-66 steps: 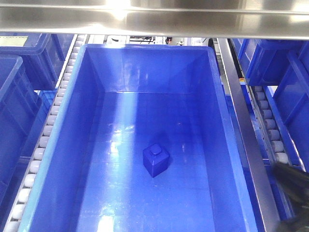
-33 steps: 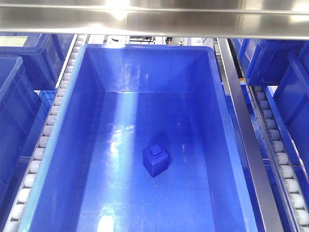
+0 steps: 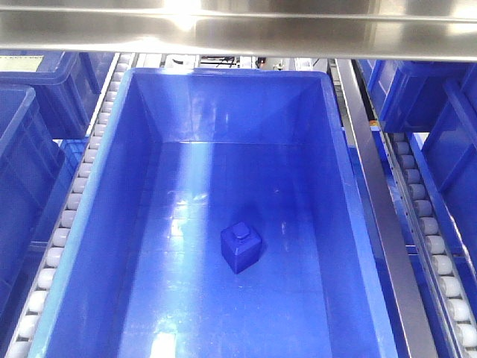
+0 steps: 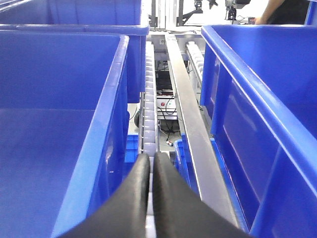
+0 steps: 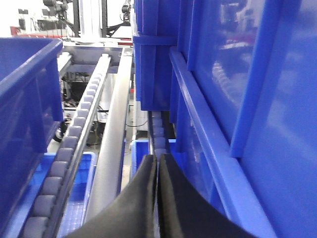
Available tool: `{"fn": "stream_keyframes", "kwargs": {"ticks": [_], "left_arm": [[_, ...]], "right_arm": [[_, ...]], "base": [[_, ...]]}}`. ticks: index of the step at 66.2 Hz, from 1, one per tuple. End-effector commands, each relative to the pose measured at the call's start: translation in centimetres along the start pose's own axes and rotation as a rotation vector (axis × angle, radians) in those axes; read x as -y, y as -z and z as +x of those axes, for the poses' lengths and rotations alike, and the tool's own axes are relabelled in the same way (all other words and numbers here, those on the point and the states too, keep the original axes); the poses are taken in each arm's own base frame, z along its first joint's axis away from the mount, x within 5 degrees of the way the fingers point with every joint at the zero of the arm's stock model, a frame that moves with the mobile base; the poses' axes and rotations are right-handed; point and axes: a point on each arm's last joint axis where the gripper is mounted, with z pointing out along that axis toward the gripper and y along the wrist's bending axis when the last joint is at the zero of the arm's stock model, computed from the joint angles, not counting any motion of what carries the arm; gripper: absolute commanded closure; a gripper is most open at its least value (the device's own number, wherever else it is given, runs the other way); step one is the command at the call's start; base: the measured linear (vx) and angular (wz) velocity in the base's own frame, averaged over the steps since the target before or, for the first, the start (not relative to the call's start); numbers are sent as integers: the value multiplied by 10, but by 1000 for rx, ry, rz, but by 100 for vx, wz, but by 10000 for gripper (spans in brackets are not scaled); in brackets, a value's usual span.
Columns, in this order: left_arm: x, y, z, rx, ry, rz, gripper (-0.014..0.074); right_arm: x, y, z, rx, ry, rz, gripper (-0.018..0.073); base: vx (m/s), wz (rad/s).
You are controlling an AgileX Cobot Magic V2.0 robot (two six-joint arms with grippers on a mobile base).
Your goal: Pour parts from conveyor to right shelf
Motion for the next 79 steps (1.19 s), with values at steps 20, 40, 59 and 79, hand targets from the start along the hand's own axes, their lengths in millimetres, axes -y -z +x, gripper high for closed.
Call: {"fn": "stream_keyframes", "kwargs": {"ticks": [20, 40, 59, 79], "left_arm": [[1, 0, -13, 81, 16, 11, 602], [1, 0, -13, 81, 16, 11, 602], [1, 0, -13, 81, 16, 11, 602], [1, 0, -13, 81, 16, 11, 602]], "right_arm": [[-1, 1, 7, -53, -182, -10, 568], [0, 1, 8, -56, -81, 3, 568], [0, 1, 8, -57, -105, 1, 568], [0, 1, 8, -64, -103, 1, 568]], "base": [[0, 0], [0, 0], [0, 0], [0, 0]]}}
